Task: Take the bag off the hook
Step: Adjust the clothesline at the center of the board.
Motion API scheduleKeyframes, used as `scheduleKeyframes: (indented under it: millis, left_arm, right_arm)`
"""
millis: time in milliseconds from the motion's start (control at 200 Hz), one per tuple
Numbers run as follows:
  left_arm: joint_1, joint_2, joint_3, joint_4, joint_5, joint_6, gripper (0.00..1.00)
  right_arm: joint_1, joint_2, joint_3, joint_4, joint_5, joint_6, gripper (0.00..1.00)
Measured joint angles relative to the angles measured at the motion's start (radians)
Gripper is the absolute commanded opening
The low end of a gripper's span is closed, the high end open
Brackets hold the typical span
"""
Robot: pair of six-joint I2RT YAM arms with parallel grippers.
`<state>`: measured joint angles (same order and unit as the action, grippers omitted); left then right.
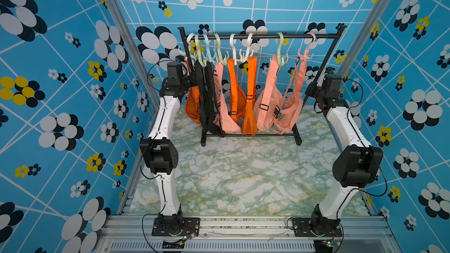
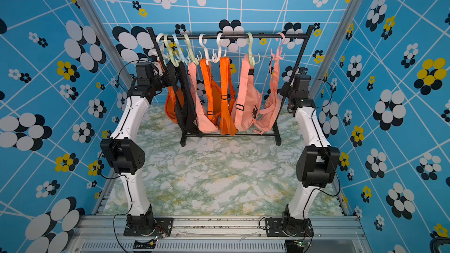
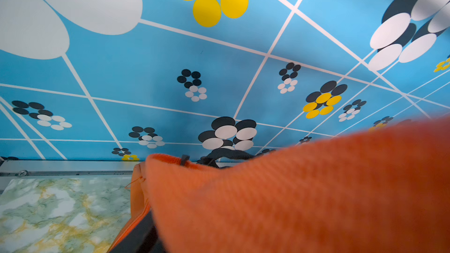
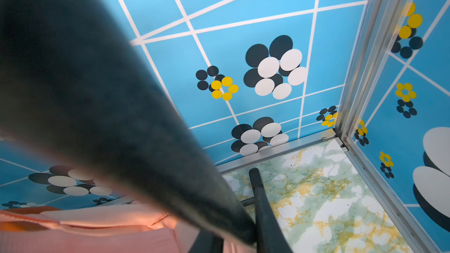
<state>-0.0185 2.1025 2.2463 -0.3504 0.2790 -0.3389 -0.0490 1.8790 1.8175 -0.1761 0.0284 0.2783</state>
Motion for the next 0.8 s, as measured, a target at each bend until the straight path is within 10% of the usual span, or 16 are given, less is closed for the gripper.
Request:
scheduleKeyframes:
  millis: [260, 410, 630, 805]
  left_arm:
    - [0.021, 0.006, 0.011, -0.002, 0.000, -0.020, 1.00]
    - [0.028, -0.013, -0.011, -0.003, 0.004, -0.016, 0.99]
    - [0.028, -0.208, -0.266, 0.016, -0.015, -0.011, 0.99]
    - [0.028, -0.418, -0.488, 0.065, -0.034, -0.013, 0.99]
  right_arm:
    - [0.040, 0.088, 0.118, -0.026, 0.002, 0.019, 0.31]
    - [0.047, 0.080, 0.095, -0.009, -0.014, 0.061, 0.73]
    - [0.069, 0.029, 0.010, -0.039, -0.004, 0.075, 0.99]
    - [0.071, -0.102, -0.125, -0.053, 0.015, 0.063, 0.99]
